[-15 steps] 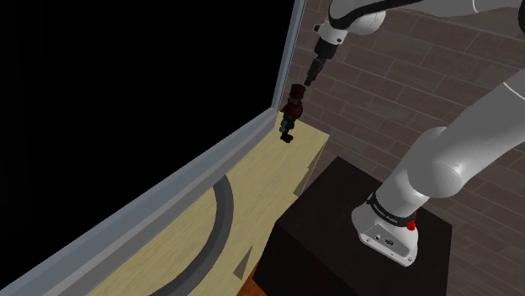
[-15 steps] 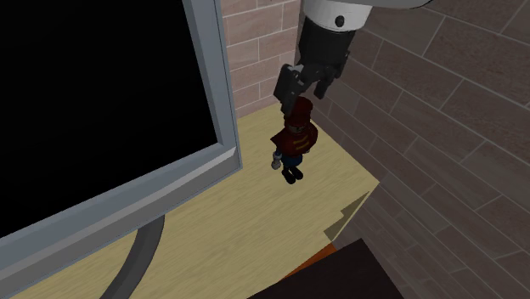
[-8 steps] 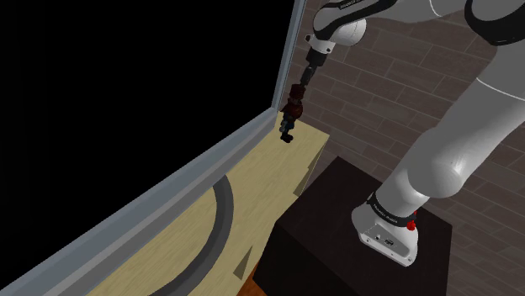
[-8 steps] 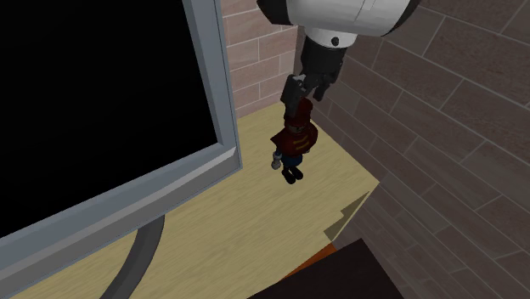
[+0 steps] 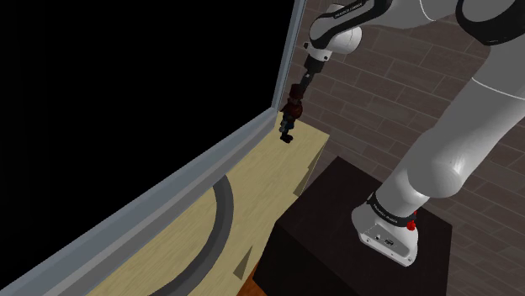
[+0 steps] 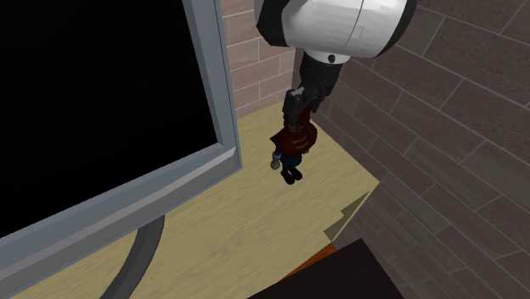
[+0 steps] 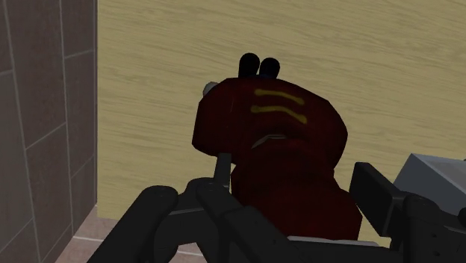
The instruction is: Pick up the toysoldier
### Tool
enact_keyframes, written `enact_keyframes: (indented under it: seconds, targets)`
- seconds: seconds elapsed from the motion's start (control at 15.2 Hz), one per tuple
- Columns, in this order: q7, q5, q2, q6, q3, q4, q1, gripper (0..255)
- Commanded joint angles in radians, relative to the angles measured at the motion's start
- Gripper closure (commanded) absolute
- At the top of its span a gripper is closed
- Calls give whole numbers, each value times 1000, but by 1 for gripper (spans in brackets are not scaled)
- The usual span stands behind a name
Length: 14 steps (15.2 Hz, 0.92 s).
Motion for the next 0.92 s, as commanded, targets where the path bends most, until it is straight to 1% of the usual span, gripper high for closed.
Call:
enact_keyframes:
  seconds: [0.0, 0.46, 0.86]
  targets:
    - [-1, 1, 2, 1, 0, -1, 0, 255]
    - [1, -1, 0, 0, 0, -3, 0, 255]
    - [28, -30, -40, -75, 0, 38, 1, 255]
